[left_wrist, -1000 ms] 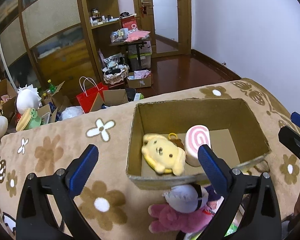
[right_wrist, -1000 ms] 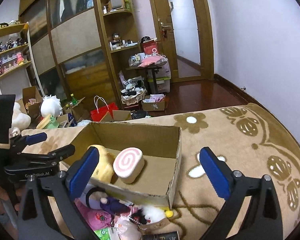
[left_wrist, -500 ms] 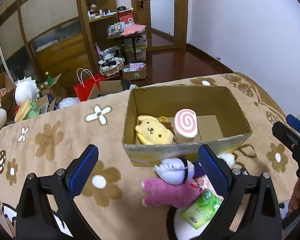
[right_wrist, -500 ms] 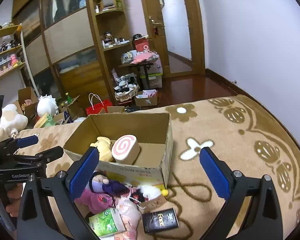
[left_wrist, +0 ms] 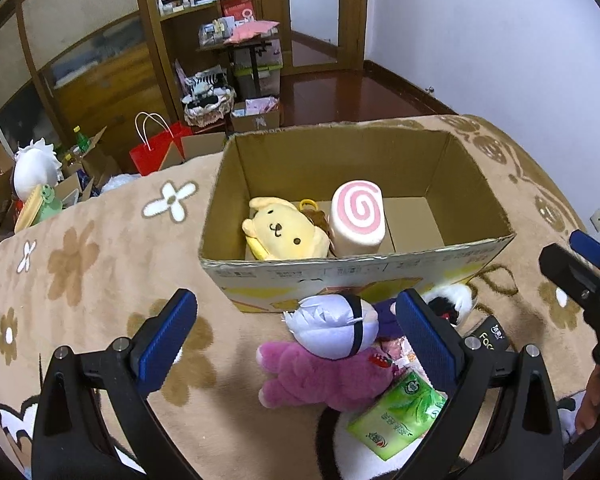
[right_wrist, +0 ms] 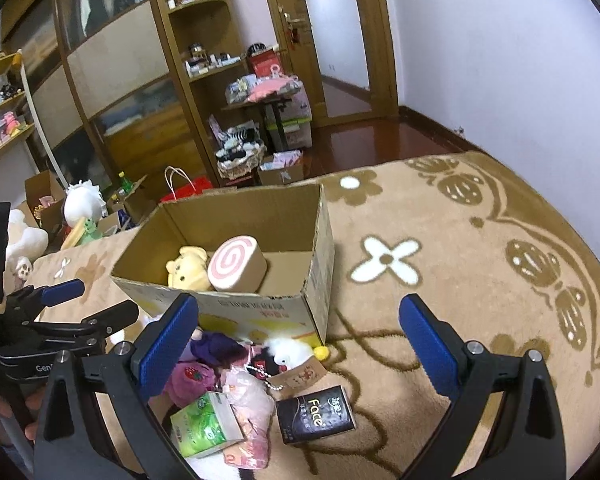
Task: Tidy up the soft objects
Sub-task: 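Grasp the white-and-purple plush with the left tool while the right tool grasps the white fluffy ball plush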
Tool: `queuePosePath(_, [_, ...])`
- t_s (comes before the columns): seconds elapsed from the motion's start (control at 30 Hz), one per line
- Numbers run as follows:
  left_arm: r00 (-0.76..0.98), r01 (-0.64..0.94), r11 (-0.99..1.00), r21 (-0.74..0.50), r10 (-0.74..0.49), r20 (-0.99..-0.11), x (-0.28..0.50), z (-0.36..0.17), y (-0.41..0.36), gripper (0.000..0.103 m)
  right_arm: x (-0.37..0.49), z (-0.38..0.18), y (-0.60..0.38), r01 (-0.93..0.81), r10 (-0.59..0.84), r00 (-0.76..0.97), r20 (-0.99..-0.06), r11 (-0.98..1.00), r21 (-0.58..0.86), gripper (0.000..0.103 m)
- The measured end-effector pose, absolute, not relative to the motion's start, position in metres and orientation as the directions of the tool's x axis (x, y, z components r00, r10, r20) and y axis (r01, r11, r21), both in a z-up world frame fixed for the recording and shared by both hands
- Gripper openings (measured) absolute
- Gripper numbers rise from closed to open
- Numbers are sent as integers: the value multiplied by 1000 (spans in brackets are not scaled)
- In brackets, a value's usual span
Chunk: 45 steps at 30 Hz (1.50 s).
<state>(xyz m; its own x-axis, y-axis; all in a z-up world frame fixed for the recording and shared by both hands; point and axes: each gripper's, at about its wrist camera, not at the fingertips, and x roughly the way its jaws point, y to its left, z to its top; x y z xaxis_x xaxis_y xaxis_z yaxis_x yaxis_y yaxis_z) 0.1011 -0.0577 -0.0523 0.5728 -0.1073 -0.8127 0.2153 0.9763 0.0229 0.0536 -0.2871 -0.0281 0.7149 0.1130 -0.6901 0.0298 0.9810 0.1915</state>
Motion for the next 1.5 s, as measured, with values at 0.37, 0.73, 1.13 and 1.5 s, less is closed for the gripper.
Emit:
queuePosePath(0.37, [520, 236, 971, 40, -91, -850, 114, -78, -67, 99, 77, -68, -284, 46, 128, 625, -770, 979, 200, 103])
queuePosePath(0.73, [481, 258, 963, 74, -62, -875, 119, -100, -77, 99, 92, -96, -280, 48, 138, 547, -825, 980, 196, 103])
queuePosePath(1.13, [456, 247, 968, 35, -84, -886, 128, -111, -75, 99, 103, -119, -283, 64, 149, 482, -863, 977, 204, 100])
queuePosePath(1.5, [451, 240, 971, -6, -117, -885, 129, -114, -72, 93, 112, -139, -275, 39, 183, 434, -882, 974, 222, 86])
